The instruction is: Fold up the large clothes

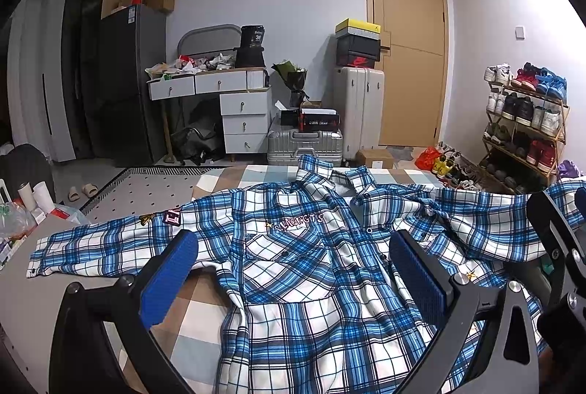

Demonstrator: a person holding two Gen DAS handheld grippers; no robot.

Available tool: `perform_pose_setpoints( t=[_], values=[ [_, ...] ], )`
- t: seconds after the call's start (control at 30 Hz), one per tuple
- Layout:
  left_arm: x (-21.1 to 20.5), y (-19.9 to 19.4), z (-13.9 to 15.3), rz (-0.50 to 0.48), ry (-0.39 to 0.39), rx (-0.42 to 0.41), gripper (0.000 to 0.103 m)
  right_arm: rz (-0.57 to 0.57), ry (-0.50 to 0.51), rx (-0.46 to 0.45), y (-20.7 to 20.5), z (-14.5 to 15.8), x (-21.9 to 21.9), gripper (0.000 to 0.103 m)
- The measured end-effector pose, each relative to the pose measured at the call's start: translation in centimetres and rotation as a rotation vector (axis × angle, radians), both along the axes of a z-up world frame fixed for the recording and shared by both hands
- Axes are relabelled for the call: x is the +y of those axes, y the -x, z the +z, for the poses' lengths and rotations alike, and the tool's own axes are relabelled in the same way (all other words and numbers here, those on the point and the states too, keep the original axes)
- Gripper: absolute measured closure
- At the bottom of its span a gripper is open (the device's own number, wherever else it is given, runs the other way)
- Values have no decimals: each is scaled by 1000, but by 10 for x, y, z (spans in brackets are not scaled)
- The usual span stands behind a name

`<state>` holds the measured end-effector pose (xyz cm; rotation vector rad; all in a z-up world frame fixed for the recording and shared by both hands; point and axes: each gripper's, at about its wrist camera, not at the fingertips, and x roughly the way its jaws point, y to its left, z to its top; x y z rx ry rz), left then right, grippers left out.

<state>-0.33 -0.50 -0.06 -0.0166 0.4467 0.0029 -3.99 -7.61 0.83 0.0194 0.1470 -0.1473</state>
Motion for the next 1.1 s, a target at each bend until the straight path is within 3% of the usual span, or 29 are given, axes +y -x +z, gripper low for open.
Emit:
perform_pose_setpoints(
  t=[1.1],
  values=[
    [0, 0, -1, -6, 9, 15, 1, -3, 2, 5, 1, -2, 1, 0]
  ],
)
